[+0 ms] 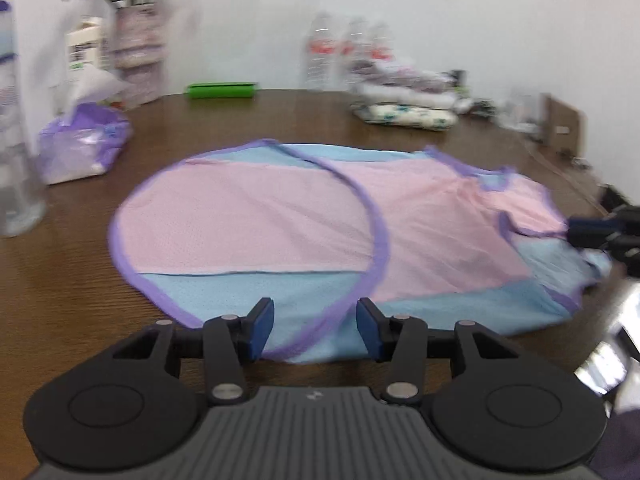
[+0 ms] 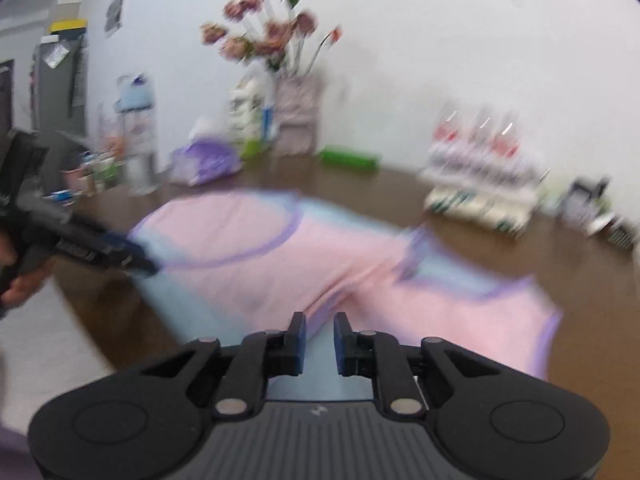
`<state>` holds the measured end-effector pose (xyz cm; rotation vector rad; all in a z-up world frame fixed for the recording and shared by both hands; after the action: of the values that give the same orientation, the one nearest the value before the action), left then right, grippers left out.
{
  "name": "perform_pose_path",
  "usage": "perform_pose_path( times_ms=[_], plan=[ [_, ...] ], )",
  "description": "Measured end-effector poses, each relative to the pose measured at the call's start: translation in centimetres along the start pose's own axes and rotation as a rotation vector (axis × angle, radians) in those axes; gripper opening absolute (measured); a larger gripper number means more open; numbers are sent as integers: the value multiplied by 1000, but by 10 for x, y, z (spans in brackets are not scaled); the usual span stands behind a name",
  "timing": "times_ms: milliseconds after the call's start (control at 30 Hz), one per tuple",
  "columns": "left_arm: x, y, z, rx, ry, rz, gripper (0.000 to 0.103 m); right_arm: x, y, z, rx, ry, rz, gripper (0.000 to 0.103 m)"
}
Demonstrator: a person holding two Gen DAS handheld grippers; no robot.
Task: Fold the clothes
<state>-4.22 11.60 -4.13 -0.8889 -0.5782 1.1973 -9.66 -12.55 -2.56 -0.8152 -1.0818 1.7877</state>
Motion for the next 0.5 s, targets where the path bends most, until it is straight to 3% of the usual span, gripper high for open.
perform_pose_path(
  times_ms=[33, 100, 200, 233, 367, 500],
  plan=[
    [-9, -8, 5, -28, 14, 9, 44, -10, -1, -3, 17, 23, 9, 28],
    [-41, -23, 12, -80, 116, 21, 44, -26, 5, -17, 80, 32, 8, 28],
    [-97, -31, -2, -76, 244, -33, 45, -24, 7, -43, 102, -26, -10, 24],
    [-112, -31, -10, -64, 255, -57, 45, -20, 7, -51, 102, -39, -12, 21],
    [-118, -30, -41, -10, 179, -43, 46, -10, 14, -71, 120, -5, 32, 1],
    [-109, -27, -55, 24, 126, 8, 47, -22, 19, -59, 136, 36, 29, 0]
  ],
)
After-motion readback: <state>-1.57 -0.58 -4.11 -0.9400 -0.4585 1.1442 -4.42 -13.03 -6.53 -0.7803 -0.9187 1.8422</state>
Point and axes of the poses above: each gripper's, at about its wrist camera, not at the fingertips, and z roughly against the way its jaws point, x to its left, y to its underside, the point moved 10 cm from there along -z, roughly the way its jaws point, and after that the axes turned 5 degrees about -x, right-handed, at the moved point
